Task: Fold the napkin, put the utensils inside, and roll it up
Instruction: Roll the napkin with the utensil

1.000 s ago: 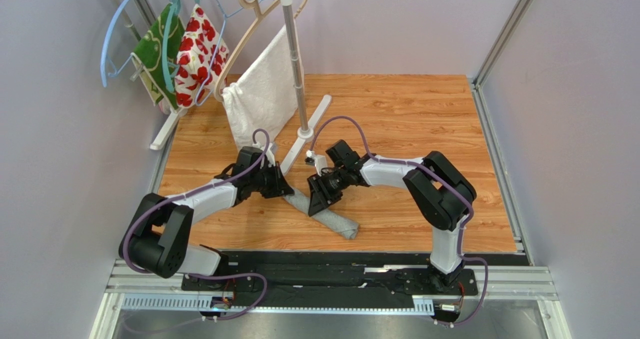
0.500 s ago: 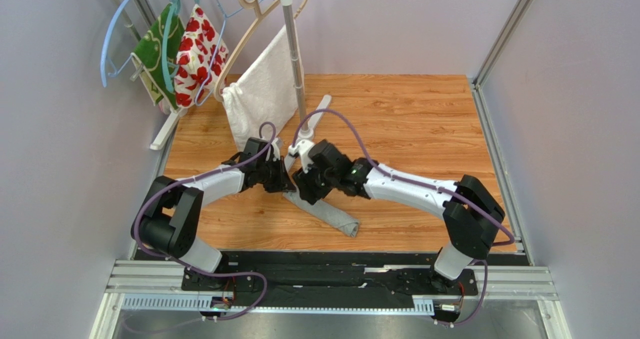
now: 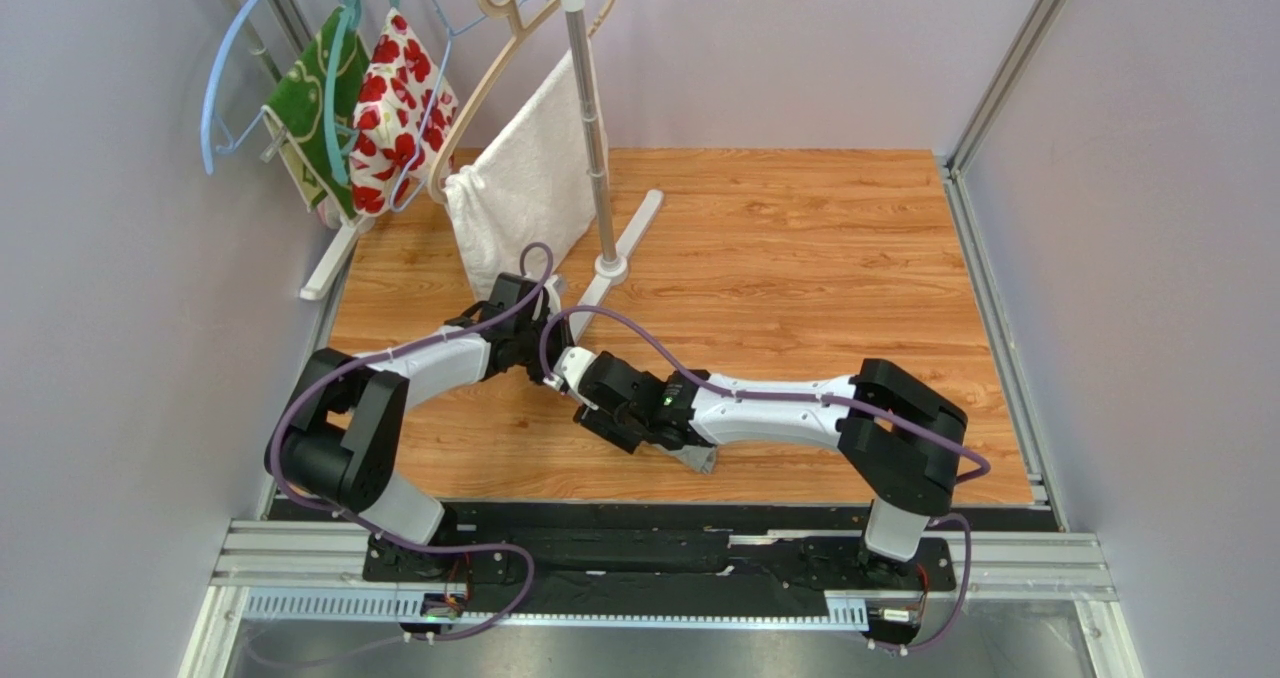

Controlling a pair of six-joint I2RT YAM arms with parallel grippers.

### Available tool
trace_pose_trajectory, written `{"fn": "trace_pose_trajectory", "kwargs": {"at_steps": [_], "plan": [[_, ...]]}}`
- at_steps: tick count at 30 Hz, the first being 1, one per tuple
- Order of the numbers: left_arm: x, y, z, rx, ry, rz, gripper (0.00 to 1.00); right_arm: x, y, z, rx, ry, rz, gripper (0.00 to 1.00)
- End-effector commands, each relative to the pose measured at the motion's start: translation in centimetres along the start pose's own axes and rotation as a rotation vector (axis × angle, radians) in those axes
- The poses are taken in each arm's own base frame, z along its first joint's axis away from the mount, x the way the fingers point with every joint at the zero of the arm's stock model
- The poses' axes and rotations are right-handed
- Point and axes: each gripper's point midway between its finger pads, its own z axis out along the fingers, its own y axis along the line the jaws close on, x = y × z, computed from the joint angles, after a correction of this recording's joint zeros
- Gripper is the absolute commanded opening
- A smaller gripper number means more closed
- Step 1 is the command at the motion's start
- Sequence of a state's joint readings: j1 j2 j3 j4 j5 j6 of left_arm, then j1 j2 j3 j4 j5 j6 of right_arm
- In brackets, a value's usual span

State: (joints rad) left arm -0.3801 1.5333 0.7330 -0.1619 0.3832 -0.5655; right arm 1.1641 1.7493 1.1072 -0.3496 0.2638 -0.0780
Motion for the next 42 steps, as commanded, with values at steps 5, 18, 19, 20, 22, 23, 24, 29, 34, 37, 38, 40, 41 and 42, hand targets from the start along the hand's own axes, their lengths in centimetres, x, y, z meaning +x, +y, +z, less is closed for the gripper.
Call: {"fn": "trace_pose_trajectory", "kwargs": {"at_steps": [5,18,19,20,22,23,24,29,34,37,38,40,41,42], "plan": [[-0.8,0.1,-0.1,-0.023,-0.013,0.029,0.0,0.7,0.7,0.7,-0.015,-0.001,-0.067,0.56],[-1.2,-0.3,-0.3,-0.009,-0.023,0.04,0.0,3.8,0.2,2.8,-0.107,0.106,0.046,0.56],[-1.2,-0.4,-0.3,-0.004,-0.023,0.042,0.0,3.8,0.6,2.8,-0.148,0.107,0.06,0.56],[-1.4,-0.6,-0.3,0.006,-0.028,0.048,0.0,4.1,0.6,3.1,-0.164,0.119,0.081,0.55],[-1.6,-0.9,-0.6,0.017,-0.035,0.051,0.05,4.6,0.8,3.2,-0.222,0.136,0.116,0.55],[-1.7,-1.1,-0.7,0.02,-0.042,0.054,0.08,4.6,0.8,3.2,-0.236,0.141,0.128,0.54],[-2.0,-1.3,-1.1,0.023,-0.056,0.059,0.12,5.2,0.6,3.4,-0.244,0.161,0.141,0.54],[-2.9,-1.4,-2.8,-0.015,-0.116,0.051,0.56,6.6,1.4,3.8,-0.36,0.237,0.244,0.5],[-3.9,-1.5,-5.6,-0.058,-0.225,0.052,0.72,7.6,-0.5,3.6,-0.352,0.261,0.455,0.46],[-4.0,-1.9,-7.1,-0.055,-0.261,0.065,0.73,8.3,-2.3,3.2,-0.288,0.277,0.584,0.41],[-3.9,-2.0,-7.5,-0.056,-0.26,0.067,0.73,8.3,-3.1,2.9,-0.252,0.27,0.61,0.38],[-3.9,-2.4,-8.4,-0.046,-0.28,0.082,0.73,9.6,-5.1,2.6,-0.154,0.295,0.708,0.37],[-3.5,-2.4,-8.7,-0.047,-0.273,0.085,0.73,9.6,-6.0,2.2,-0.118,0.285,0.736,0.36],[-3.6,-2.9,-9.4,-0.034,-0.291,0.095,0.73,10.2,-7.1,2.0,-0.077,0.294,0.778,0.36]]}}
